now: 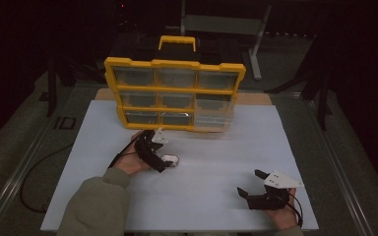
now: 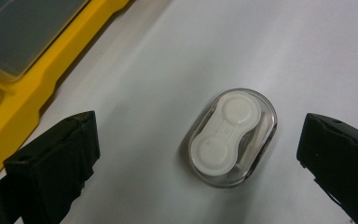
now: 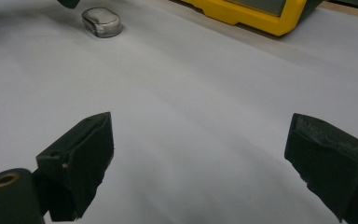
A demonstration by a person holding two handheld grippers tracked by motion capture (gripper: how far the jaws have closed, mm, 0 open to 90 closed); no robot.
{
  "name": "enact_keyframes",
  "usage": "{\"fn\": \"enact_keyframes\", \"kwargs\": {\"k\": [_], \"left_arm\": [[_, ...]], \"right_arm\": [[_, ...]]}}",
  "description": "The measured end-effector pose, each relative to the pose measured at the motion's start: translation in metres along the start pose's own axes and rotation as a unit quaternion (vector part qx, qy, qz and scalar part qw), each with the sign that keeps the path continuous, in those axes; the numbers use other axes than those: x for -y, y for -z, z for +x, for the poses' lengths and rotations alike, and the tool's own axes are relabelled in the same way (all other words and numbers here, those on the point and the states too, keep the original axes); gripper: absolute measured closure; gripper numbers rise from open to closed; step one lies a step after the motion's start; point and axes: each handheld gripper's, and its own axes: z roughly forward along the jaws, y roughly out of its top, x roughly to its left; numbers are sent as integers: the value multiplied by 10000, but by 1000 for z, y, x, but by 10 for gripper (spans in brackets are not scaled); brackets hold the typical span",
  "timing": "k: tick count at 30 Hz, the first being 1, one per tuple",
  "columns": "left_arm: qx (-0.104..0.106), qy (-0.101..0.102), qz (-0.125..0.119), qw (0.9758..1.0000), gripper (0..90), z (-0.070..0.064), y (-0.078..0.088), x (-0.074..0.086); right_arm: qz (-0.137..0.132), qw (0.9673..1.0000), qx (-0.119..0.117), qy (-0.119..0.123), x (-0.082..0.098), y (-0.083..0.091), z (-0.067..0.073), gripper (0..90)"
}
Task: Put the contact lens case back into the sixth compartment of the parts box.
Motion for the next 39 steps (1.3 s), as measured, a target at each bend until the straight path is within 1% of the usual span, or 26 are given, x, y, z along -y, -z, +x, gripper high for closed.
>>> {"fn": "enact_keyframes", "kwargs": {"k": [3,7,8,10,11,13,19,21,25,27,31,33,34,35,37,39], "left_arm": [[-6,-14,69,10000,0,-2,-3,-2],[50,-49,144,9999,0,-4,-6,-4],[85,-84,217,9997,0,-5,-9,-5],[110,-97,272,9995,0,-7,-13,-6],[111,-137,315,9993,10,-8,-14,-6],[112,-128,362,9992,29,-9,-17,-6],[69,-159,557,9983,199,-12,-26,-5],[157,-130,579,9981,274,-11,-27,-5],[350,-103,621,9974,366,-11,-27,-6],[327,-140,686,9970,385,-12,-27,-8],[359,-176,761,9963,396,-11,-27,-10],[429,-207,812,9956,406,-10,-28,-12],[515,-217,842,9949,426,-10,-28,-13],[548,-274,861,9944,488,-11,-28,-14],[520,-321,913,9939,488,-12,-28,-15],[530,-312,906,9940,489,-11,-28,-15]], "right_arm": [[5,10000,-10,2,0,0,0,81],[9,10000,-17,2,0,0,0,80],[6,10000,-14,5,0,0,0,80],[15,10000,-15,13,0,0,0,81],[14,10000,-17,7,0,0,0,80],[8,10000,-19,5,0,0,0,80],[8,10000,-23,8,0,0,0,80],[9,10000,-25,1,0,0,0,81],[20,10000,-29,17,0,-1,0,81],[33,10000,-38,7,0,-1,0,81],[45,10000,-32,10,0,-1,0,81],[52,10000,-29,7,0,-1,0,81],[58,10000,-26,4,0,-1,0,81],[65,10000,-25,-10,0,-1,0,81],[60,10000,-24,-10,0,-1,0,81],[60,10000,-18,-12,0,-1,0,81]]}}
